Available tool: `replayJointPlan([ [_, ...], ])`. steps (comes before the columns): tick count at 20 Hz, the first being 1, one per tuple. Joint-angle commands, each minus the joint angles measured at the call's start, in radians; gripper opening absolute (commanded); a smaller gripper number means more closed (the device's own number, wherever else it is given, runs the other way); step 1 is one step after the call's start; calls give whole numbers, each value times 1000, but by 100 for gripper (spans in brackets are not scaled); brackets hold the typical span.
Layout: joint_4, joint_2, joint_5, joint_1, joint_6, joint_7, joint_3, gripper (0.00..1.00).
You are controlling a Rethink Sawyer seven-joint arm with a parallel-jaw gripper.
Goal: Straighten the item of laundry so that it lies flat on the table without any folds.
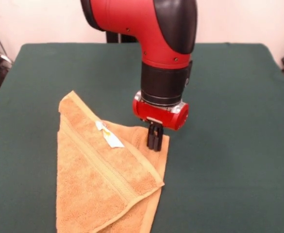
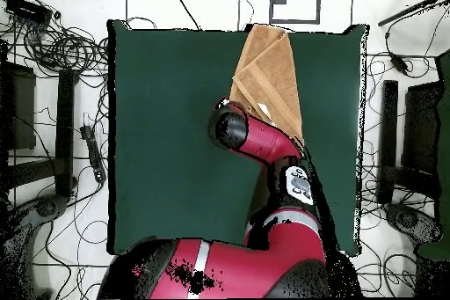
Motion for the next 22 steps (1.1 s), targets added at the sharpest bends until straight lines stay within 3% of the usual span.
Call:
replayJointPlan([
  [1,226,47,62,6,133,242,77,0],
  [17,223,31,142,42,305,239,112,0],
  [22,213,35,157,60,304,232,118,0],
])
